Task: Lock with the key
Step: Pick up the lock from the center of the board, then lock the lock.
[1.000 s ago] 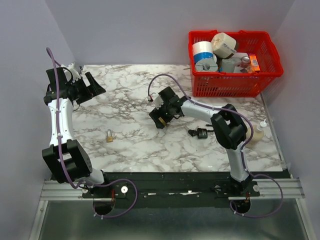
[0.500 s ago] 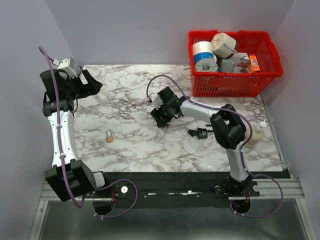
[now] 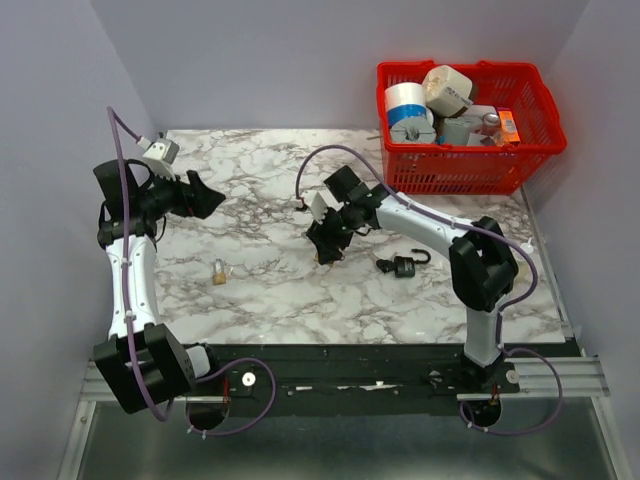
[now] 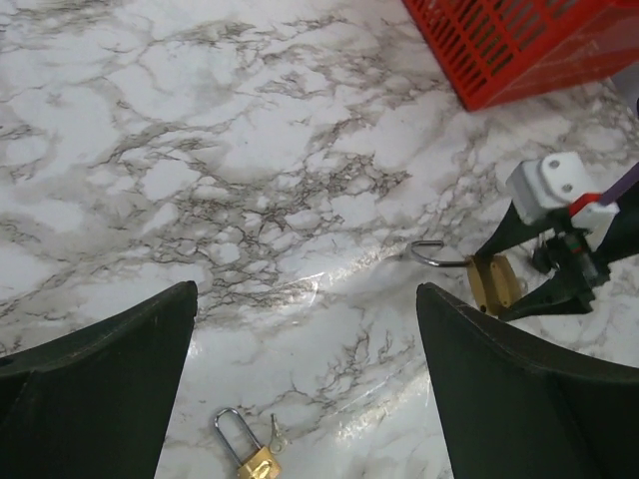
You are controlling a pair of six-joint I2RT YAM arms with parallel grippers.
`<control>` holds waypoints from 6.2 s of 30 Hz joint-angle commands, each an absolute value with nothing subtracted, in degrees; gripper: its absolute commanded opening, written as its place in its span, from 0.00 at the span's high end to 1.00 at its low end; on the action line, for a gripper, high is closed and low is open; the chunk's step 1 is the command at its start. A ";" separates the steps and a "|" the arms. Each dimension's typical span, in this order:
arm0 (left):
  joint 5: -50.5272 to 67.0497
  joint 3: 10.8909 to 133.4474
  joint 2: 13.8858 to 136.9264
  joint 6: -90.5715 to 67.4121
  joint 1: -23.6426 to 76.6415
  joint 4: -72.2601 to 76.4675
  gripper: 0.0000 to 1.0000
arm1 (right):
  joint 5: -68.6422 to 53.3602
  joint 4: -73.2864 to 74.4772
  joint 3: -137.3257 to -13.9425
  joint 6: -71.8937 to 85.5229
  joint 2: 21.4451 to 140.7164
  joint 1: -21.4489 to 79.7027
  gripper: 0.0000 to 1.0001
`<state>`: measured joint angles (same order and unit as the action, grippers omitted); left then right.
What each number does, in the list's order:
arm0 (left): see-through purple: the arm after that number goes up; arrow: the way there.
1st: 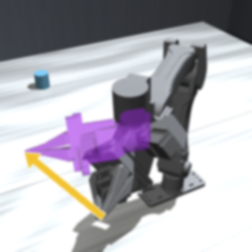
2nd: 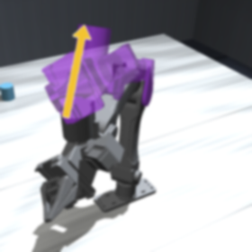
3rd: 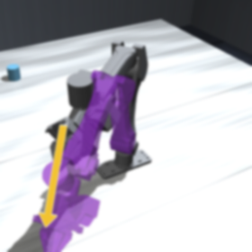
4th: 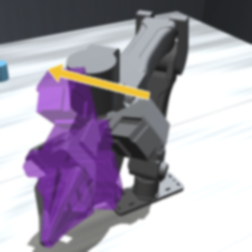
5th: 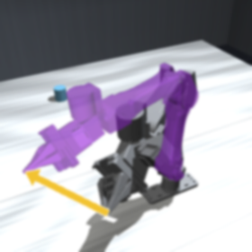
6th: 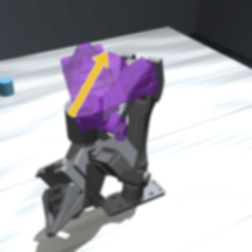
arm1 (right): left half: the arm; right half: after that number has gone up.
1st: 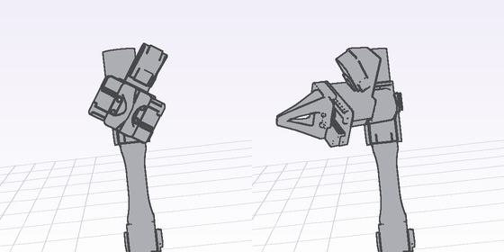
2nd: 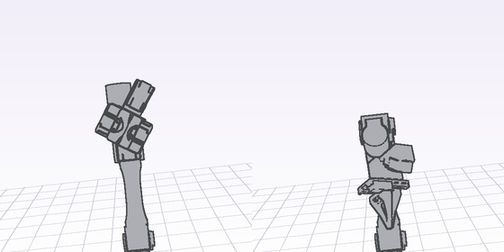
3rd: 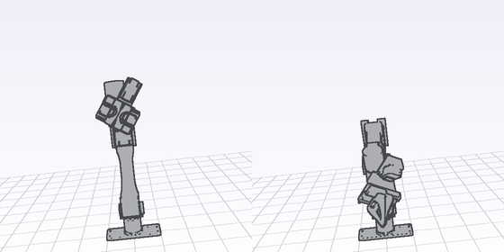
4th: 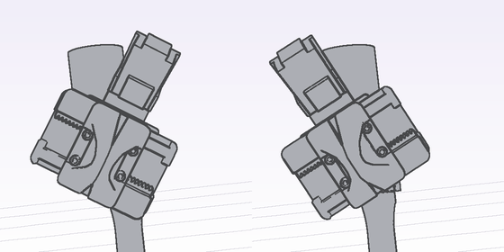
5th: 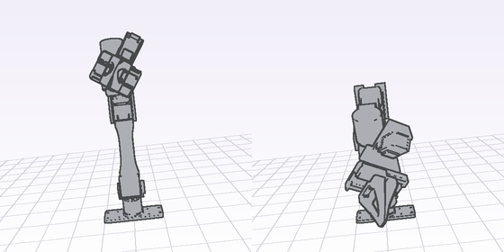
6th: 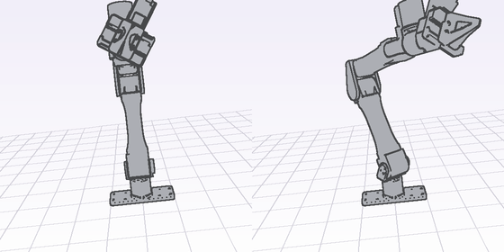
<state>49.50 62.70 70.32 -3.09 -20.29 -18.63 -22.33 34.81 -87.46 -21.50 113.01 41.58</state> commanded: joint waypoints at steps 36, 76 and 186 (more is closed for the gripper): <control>58.53 44.03 53.18 59.33 7.29 -21.10 0.29 | -54.32 57.83 -101.43 -37.09 102.13 43.50 0.99; 61.35 55.89 54.76 40.09 15.82 -21.62 1.00 | -48.34 55.46 -101.08 -35.59 95.19 39.11 0.00; 59.59 57.40 64.42 4.49 36.03 11.15 1.00 | -54.93 32.00 -105.90 -28.22 95.36 45.88 0.99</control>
<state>50.24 57.47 61.23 5.80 26.74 -1.26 -43.29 56.71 -103.88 -34.24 91.53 37.93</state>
